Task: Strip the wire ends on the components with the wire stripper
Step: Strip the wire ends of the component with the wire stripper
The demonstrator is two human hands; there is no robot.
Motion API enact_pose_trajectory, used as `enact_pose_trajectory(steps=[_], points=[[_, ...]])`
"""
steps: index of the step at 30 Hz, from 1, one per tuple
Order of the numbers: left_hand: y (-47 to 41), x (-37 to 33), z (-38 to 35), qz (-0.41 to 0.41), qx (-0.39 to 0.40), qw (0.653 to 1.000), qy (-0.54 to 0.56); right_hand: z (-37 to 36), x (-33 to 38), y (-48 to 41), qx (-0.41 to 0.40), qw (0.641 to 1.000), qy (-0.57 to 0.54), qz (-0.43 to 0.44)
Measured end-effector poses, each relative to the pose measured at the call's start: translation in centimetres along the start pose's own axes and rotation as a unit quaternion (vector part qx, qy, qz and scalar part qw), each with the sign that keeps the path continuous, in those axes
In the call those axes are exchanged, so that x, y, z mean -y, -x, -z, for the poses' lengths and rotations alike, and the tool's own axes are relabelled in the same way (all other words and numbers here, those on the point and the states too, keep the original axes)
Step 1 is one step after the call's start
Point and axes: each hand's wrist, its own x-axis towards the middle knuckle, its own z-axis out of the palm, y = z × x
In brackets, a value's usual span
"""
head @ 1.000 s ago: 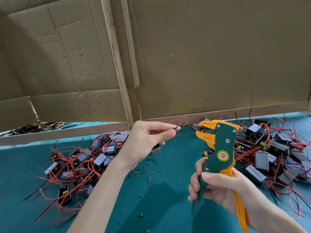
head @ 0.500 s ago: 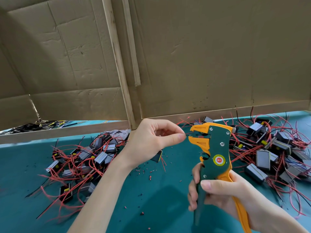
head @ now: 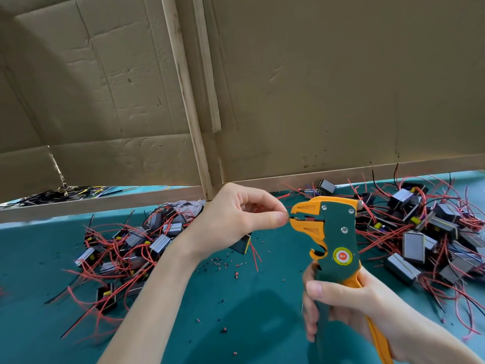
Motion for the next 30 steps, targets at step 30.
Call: enact_pose_trajectory(steps=[30], points=[[0.0, 0.4, 0.6, 0.025, -0.013, 0.999, -0.034, 0.1, 0.0, -0.6, 0.022, 0.996, -0.092, -0.001]])
